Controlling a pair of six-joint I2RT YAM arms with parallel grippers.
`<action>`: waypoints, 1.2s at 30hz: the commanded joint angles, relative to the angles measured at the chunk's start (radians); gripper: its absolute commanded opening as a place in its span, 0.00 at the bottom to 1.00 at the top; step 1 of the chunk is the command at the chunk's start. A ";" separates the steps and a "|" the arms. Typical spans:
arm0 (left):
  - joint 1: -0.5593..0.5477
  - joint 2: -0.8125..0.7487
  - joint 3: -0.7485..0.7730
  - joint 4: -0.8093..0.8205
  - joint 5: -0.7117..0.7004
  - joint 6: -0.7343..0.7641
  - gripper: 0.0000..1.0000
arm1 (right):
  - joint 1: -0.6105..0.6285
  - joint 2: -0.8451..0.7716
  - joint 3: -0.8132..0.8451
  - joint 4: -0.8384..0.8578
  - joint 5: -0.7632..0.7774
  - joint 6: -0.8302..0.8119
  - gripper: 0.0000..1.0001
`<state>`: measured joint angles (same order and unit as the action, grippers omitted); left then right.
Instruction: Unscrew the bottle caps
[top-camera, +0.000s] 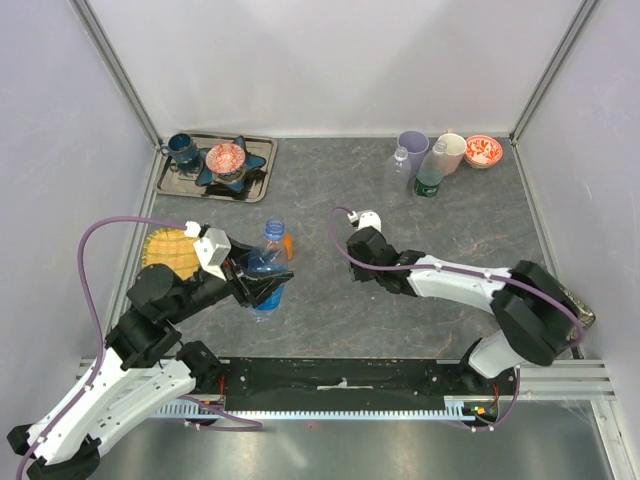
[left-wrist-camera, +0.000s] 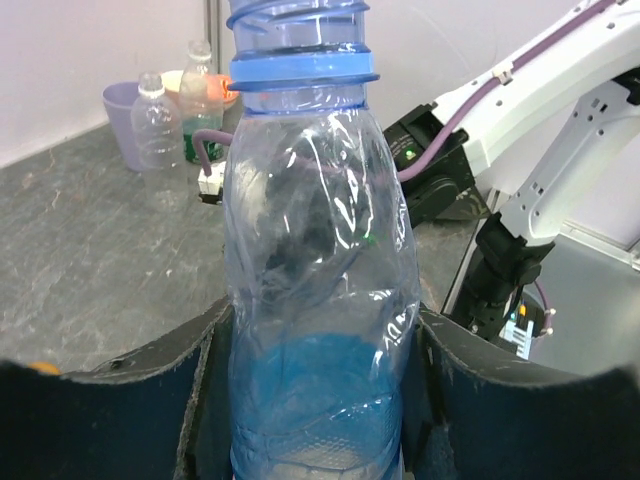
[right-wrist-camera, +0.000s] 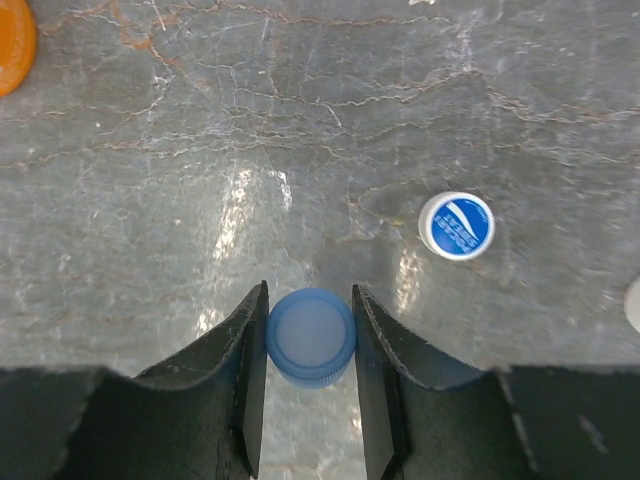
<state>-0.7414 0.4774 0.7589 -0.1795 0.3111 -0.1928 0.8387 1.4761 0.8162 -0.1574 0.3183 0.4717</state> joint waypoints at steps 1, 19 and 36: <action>0.002 -0.039 -0.023 -0.026 -0.043 0.021 0.49 | 0.000 0.099 0.044 0.150 -0.012 0.038 0.00; 0.002 -0.082 -0.059 -0.061 -0.060 0.024 0.49 | -0.010 0.343 0.149 0.091 -0.005 0.081 0.38; 0.002 -0.068 -0.056 -0.049 -0.056 0.024 0.51 | -0.024 0.107 0.255 0.026 0.070 0.081 0.79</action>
<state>-0.7418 0.4034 0.6964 -0.2527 0.2634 -0.1928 0.8310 1.7241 0.9436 -0.0643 0.3176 0.5552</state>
